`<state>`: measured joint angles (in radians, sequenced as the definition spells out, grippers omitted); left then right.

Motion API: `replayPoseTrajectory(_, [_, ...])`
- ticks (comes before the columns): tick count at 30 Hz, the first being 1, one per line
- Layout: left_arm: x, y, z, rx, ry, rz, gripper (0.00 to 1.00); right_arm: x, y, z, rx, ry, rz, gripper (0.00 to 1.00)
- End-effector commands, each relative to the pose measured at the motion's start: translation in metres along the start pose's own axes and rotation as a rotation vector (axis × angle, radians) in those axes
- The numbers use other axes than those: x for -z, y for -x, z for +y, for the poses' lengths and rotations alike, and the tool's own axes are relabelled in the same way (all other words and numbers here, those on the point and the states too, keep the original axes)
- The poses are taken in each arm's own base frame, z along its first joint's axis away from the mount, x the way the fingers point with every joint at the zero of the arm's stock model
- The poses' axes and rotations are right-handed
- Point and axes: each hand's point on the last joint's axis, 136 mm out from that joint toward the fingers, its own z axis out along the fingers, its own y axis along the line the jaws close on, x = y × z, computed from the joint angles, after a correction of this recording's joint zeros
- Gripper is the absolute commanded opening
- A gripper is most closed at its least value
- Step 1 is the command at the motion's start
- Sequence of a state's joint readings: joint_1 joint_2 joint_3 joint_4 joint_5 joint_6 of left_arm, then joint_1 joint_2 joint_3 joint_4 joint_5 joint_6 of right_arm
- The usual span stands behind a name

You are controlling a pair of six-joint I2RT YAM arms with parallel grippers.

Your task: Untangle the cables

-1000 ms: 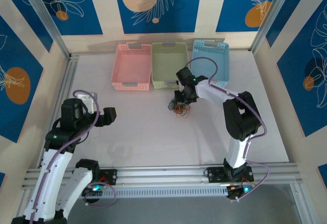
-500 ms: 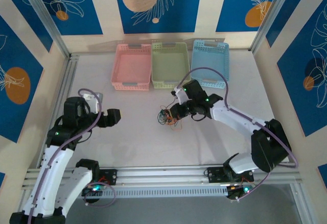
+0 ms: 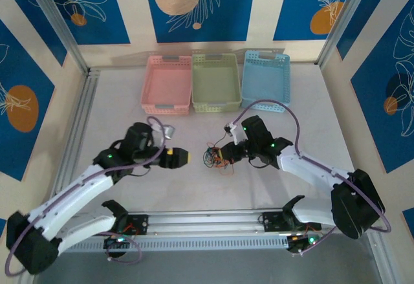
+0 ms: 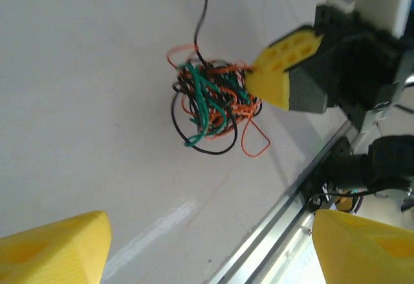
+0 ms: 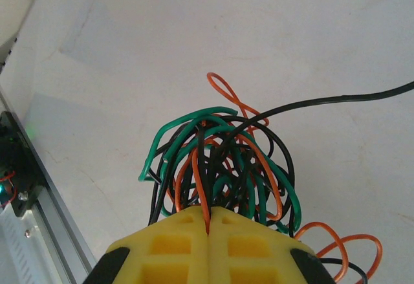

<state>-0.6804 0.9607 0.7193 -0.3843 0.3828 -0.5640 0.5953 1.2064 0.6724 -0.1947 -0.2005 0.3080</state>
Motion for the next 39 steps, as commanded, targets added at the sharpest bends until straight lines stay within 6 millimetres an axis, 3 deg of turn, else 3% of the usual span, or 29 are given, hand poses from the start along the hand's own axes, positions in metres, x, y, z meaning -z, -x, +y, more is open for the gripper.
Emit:
replayPoseTrajectory(1, [-0.026,0.012,-0.015,-0.011,-0.022,-0.047,0.8,0.008,0.007,0.008,0.005,0.036,-0.064,0.0])
replayPoseTrajectory(6, [-0.063,0.01,-0.031,-0.055,-0.007,0.036,0.71,0.012,0.006,0.005,-0.004,0.038,-0.085,0.0])
replayPoseTrajectory(9, [-0.076,0.013,-0.027,-0.049,0.043,0.055,0.65,0.012,0.006,0.005,-0.004,0.036,-0.085,0.0])
replayPoseTrajectory(25, [-0.103,0.041,-0.023,-0.08,0.084,-0.007,0.45,0.011,0.005,0.006,0.0,0.046,-0.083,0.0])
replayPoseTrajectory(34, [-0.111,0.035,-0.017,-0.074,0.101,0.026,0.3,0.012,0.005,0.006,0.004,0.046,-0.085,0.0])
replayPoseTrajectory(39, [-0.11,0.029,-0.012,-0.066,0.11,0.033,0.27,0.011,0.005,0.007,0.005,0.05,-0.082,0.0])
